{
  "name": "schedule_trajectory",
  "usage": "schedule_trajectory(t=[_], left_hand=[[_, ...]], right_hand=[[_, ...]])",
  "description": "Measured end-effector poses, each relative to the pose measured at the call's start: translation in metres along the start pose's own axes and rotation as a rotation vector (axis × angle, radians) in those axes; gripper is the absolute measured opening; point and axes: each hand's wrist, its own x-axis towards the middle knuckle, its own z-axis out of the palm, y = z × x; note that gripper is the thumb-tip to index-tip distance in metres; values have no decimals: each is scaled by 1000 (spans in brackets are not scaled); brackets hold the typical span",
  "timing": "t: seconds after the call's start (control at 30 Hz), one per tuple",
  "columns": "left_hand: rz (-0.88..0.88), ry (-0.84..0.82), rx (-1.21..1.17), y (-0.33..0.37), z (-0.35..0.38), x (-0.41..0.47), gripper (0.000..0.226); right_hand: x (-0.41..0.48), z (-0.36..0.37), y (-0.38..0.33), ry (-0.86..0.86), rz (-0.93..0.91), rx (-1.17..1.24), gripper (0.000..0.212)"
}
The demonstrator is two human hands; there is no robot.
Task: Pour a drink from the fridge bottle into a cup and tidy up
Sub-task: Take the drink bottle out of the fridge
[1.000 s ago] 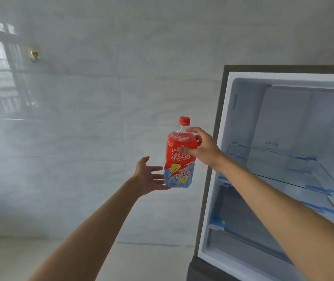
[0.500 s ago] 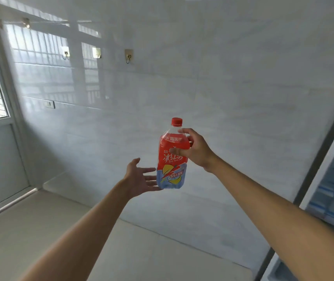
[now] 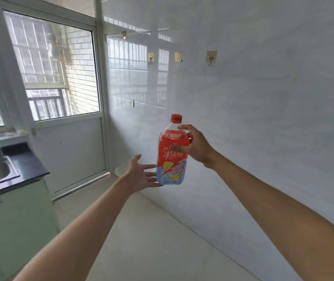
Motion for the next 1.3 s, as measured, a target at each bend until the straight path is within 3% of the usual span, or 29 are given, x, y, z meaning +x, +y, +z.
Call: schedule_trajectory(t=[0.63,1.3], left_hand=[[270,435,-155,102,-202,-25,66],[491,794,-372,124,-320,-66,63]], right_hand=[[163,221,-45,-494,-255,259,64],[232,391,-99,-904,-457,399,63]])
